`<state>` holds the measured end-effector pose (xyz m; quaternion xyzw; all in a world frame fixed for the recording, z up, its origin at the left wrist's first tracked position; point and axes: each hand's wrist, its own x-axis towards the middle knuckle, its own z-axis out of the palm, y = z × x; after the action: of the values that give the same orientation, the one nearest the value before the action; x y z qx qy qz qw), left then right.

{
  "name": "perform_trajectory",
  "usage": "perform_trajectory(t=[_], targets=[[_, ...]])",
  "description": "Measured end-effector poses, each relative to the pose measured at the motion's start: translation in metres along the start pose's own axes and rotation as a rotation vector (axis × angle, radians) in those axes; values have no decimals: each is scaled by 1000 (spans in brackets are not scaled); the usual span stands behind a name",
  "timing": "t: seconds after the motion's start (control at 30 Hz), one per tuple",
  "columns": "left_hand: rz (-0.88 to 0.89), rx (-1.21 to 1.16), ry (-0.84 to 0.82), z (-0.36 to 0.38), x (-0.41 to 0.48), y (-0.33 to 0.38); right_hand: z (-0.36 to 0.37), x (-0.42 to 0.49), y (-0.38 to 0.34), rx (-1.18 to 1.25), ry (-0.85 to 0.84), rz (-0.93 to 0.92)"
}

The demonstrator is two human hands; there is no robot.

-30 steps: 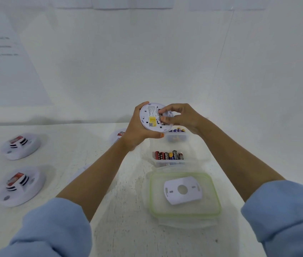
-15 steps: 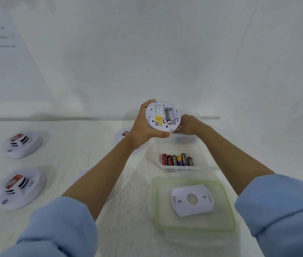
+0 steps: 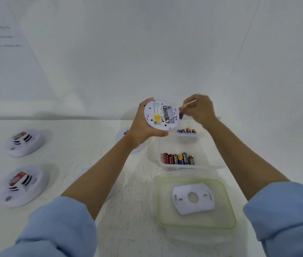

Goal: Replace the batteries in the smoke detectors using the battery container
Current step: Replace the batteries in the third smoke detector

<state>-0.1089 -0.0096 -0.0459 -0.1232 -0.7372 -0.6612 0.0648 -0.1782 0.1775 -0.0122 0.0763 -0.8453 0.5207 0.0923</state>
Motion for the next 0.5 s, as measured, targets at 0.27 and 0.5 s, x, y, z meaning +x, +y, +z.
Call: perform_trajectory(t=[0.27, 0.5], targets=[[54, 17, -10, 10, -14, 14, -12, -36, -41, 66, -105, -198], [62, -4, -12, 13, -29, 22, -11, -63, -41, -217, -66, -326]])
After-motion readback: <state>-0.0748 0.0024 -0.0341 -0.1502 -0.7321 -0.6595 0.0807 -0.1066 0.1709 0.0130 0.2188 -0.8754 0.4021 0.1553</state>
